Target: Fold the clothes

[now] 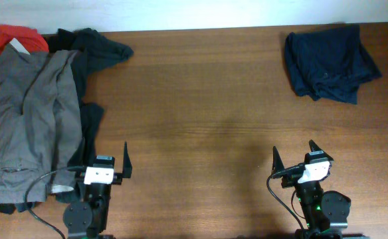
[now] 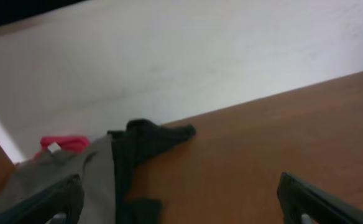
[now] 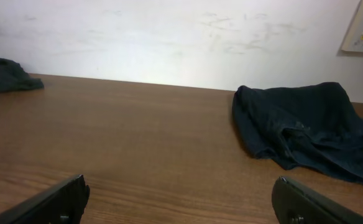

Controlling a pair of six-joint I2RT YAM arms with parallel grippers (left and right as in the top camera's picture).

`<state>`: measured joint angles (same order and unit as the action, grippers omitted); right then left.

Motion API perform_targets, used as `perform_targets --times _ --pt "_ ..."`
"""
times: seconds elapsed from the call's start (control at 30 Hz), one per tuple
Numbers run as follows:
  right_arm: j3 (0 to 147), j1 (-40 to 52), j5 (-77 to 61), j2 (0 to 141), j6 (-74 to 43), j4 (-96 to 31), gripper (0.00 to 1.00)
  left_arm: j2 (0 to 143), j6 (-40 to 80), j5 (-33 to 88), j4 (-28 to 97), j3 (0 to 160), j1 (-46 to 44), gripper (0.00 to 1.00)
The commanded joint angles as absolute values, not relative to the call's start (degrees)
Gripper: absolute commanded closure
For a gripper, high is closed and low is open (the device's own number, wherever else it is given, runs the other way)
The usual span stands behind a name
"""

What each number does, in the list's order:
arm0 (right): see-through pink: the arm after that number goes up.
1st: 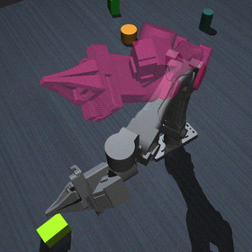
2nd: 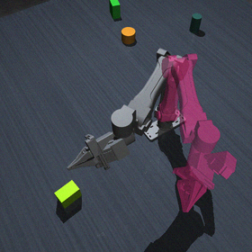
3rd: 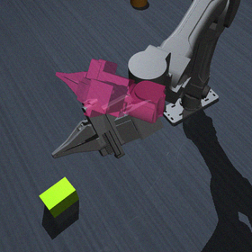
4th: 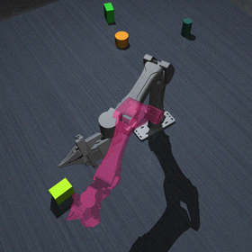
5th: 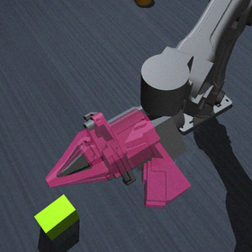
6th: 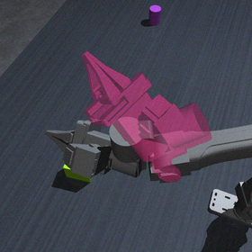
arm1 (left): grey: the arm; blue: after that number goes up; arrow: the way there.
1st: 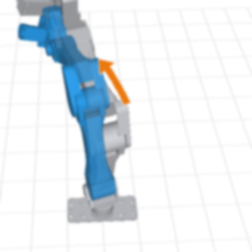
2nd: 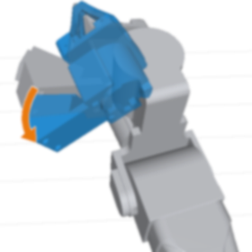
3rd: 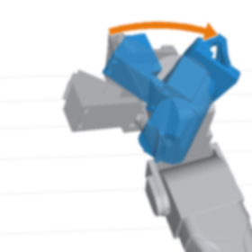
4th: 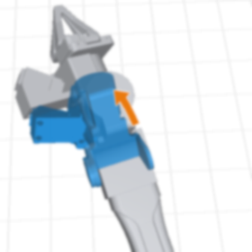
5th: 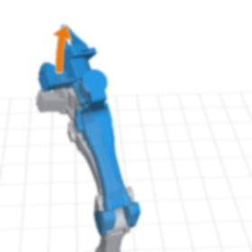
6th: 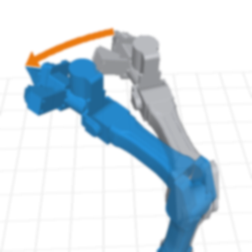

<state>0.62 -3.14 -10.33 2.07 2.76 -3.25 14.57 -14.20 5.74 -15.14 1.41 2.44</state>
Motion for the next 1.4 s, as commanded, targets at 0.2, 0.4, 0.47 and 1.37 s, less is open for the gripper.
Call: perform_targets --times 0.2,0.4,0.47,1.37 --pt "0.32 -3.51 -9.65 1.69 2.28 -3.66 0.01 6.70 -12.84 6.17 -3.57 0.54 3.84 0.01" --pt "0.32 -3.51 -9.65 1.69 2.28 -3.66 0.02 0.19 -12.86 6.17 3.92 0.54 4.32 0.01" --pt "0.32 -3.51 -9.65 1.69 2.28 -3.66 0.02 0.27 -12.84 6.17 4.16 0.54 4.36 0.01" --pt "0.32 -3.51 -9.65 1.69 2.28 -3.66 0.01 0.30 -12.86 6.17 4.12 0.54 4.34 0.01"
